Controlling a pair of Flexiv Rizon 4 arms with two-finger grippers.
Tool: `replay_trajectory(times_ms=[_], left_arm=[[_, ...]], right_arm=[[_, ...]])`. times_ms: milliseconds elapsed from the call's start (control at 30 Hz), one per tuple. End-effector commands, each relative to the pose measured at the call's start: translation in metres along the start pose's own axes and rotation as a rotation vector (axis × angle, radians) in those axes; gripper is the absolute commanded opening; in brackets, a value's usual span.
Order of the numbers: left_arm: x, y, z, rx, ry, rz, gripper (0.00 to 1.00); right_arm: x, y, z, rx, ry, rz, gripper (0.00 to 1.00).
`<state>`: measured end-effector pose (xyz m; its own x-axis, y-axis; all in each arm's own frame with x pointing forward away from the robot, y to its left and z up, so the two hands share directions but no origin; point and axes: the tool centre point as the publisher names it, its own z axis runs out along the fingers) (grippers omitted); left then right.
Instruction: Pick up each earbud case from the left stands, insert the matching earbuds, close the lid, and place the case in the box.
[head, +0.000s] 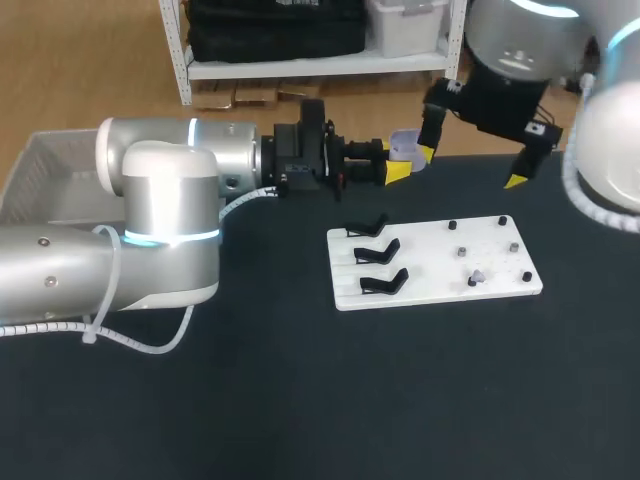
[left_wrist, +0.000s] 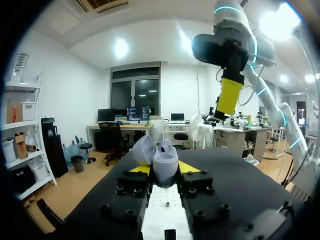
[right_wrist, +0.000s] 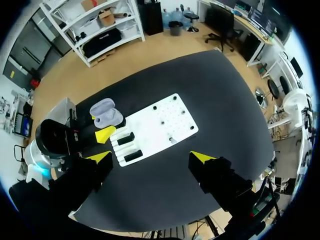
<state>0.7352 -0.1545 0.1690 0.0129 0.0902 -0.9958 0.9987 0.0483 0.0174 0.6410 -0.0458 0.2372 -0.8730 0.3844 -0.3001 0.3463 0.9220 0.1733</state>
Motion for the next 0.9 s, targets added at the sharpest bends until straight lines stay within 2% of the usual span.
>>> replay_trajectory(times_ms=[33,400,467,667,900], left_arm=[[0.0,0.0,0.0,0.0,0.0,0.0,0.0],[0.0,0.0,0.0,0.0,0.0,0.0,0.0],[0.0,0.0,0.0,0.0,0.0,0.0,0.0],[0.0,0.0,0.0,0.0,0.0,0.0,0.0],[0.0,0.0,0.0,0.0,0.0,0.0,0.0]], right_arm=[[0.004,-0.007,0.0,-0.093,-0.05,0.002,1.0],[0.004,-0.007,0.0,-0.093,-0.05,0.002,1.0],[0.009,-0.015,0.02,-0.132,-0.001,-0.02,1.0],[0.02,-0.042,0.064,-0.124,-0.049,-0.095,1.0],[0.035,-0.062,0.106,-0.14,0.0,-0.122,1.0]])
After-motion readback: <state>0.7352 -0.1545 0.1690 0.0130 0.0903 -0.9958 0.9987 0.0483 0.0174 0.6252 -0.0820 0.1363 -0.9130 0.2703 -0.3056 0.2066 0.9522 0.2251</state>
